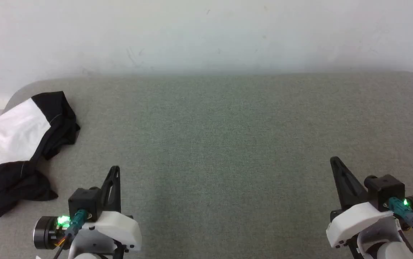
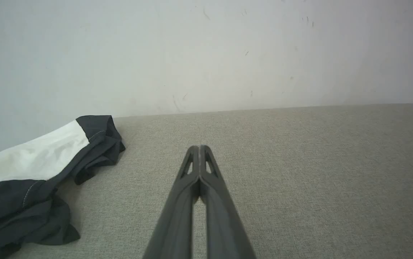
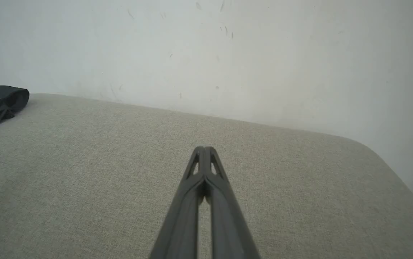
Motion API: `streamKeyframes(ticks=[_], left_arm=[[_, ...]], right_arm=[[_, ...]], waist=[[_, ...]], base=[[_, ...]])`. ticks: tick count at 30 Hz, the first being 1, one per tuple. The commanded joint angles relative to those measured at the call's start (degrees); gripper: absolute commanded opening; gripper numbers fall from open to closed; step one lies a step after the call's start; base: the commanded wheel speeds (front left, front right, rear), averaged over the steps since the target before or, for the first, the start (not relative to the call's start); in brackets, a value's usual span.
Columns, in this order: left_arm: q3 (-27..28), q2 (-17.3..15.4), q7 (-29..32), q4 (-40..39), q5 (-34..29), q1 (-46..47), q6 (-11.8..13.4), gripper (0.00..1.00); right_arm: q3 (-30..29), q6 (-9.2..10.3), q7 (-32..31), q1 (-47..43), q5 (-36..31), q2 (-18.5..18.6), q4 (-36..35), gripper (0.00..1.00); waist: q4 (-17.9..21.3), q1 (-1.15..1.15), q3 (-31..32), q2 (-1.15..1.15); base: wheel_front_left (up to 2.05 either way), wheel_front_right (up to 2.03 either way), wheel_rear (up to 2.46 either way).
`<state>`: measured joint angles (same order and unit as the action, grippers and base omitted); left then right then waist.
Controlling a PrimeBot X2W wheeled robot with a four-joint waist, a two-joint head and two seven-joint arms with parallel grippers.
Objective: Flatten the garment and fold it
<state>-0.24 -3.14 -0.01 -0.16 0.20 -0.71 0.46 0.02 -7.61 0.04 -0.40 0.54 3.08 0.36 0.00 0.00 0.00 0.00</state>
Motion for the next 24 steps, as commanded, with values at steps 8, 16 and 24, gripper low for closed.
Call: streamKeyframes(ticks=[8, 16, 24], left_arm=[[0.0, 0.0, 0.0, 0.0, 0.0, 0.0, 0.0, 1.00], [-0.2, 0.0, -0.6, 0.0, 0.5, -0.2, 0.1, 1.00], [-0.5, 0.0, -1.6, -0.1, 1.4, -0.4, 0.4, 1.00]], right_arm=[[0.0, 0.00, 0.0, 0.0, 0.0, 0.0, 0.0, 1.00], [-0.8, 0.00, 0.6, -0.1, 0.8, 0.0, 0.4, 1.00], [-2.0, 0.01, 1.6, 0.0, 2.0, 0.0, 0.9, 1.00]], waist=[[0.0, 0.00, 0.0, 0.00], [0.0, 0.00, 0.0, 0.00], [-0.1, 0.00, -0.2, 0.00]], base=[[0.00, 0.00, 0.00], [0.00, 0.00, 0.00], [0.00, 0.00, 0.00]])
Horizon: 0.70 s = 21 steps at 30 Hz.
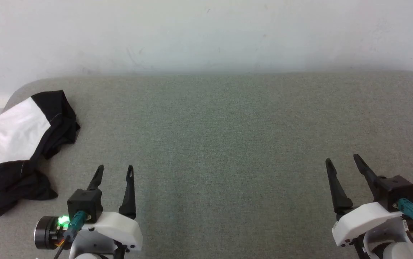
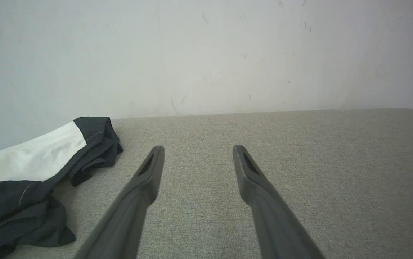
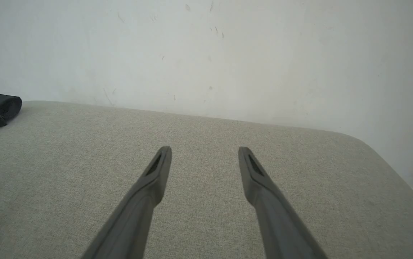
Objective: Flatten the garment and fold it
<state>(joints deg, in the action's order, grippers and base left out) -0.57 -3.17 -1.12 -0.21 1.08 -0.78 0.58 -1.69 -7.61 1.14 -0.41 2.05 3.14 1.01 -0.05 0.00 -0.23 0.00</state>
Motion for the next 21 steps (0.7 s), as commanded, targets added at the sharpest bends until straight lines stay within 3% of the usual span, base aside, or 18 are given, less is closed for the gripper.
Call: streamKeyframes(ticks=[1, 21], left_arm=[[-0.2, 0.0, -0.6, 0.0, 0.7, -0.4, 0.4, 1.00], [-0.7, 0.1, -3.0, -0.4, 2.9, -0.6, 1.5, 1.00]], right_arm=[[-0.5, 0.01, 0.6, 0.0, 0.6, 0.0, 0.3, 1.00], [-2.9, 0.03, 3.0, 0.5, 2.3, -0.1, 0.7, 1.00]], waist=[[0.0, 0.00, 0.0, 0.00], [-3.4, 0.00, -1.1, 0.00]], base=[[0.00, 0.00, 0.00], [0.00, 0.00, 0.00]])
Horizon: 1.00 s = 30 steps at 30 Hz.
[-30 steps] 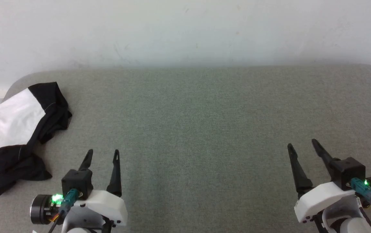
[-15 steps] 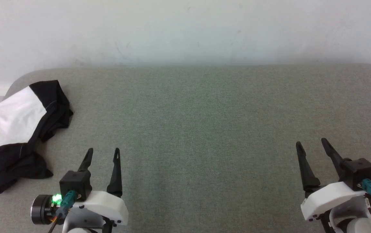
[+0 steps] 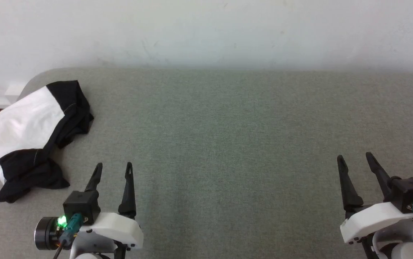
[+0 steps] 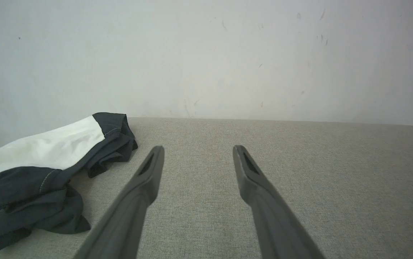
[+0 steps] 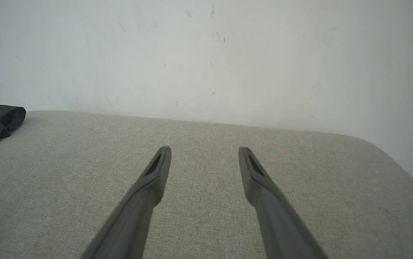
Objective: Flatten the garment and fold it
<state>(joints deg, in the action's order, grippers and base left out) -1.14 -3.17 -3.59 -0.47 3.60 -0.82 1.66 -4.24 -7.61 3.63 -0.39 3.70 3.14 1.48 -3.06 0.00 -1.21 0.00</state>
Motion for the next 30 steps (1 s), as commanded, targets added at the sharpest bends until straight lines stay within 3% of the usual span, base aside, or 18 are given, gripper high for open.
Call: streamKeyframes(ticks=[1, 30], left_arm=[[-0.1, 0.1, -0.6, -0.2, 0.6, -0.6, 0.5, 1.00], [-0.8, 0.1, -4.1, -0.8, 5.0, -1.8, 2.8, 1.00]], right_arm=[[-0.4, 0.03, 0.6, 0.5, 0.7, -0.1, 0.2, 1.00], [1.6, 0.06, 4.1, 1.8, 0.4, -0.1, 2.2, 1.00]], waist=[[-0.7, 0.00, -0.3, 0.00], [-11.7, 0.00, -1.5, 0.00]], base=[[0.00, 0.00, 0.00], [0.00, 0.00, 0.00]])
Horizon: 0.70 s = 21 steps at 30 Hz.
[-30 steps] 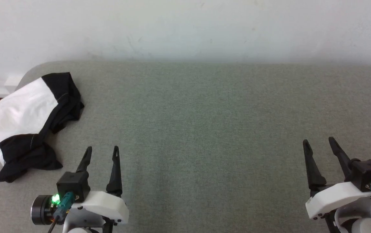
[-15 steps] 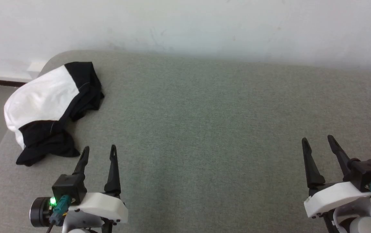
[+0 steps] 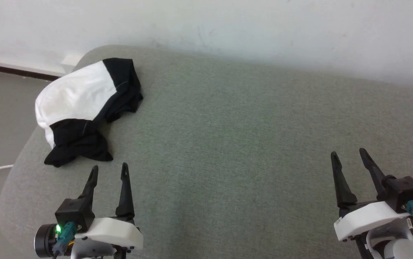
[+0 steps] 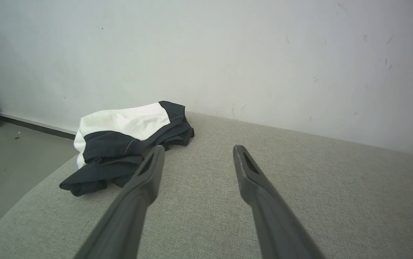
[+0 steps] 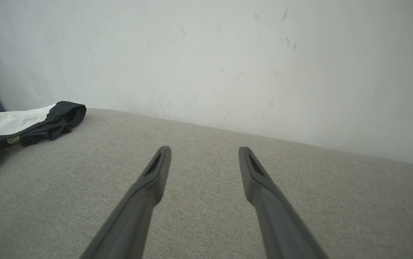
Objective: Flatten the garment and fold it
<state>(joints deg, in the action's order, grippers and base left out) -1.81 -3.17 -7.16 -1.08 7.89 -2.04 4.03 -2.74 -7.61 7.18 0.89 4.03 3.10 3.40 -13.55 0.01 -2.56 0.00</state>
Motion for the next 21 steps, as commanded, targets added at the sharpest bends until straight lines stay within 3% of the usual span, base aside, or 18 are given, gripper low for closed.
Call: streamKeyframes(ticks=[1, 21], left_arm=[[-0.1, 0.1, -0.5, -0.2, 0.7, -0.6, 0.4, 1.00], [-2.5, 0.2, -2.9, -2.3, 3.8, -2.4, 3.6, 1.00]], right_arm=[[0.1, 0.06, 0.5, 0.6, 0.1, -0.1, 0.3, 1.00], [1.3, 0.08, 2.9, 1.8, 0.0, -0.1, 1.6, 1.00]], waist=[[-1.2, -0.01, -0.1, 0.00], [-10.3, -0.01, -1.6, 0.00]], base=[[0.00, 0.00, 0.00], [0.00, 0.00, 0.00]])
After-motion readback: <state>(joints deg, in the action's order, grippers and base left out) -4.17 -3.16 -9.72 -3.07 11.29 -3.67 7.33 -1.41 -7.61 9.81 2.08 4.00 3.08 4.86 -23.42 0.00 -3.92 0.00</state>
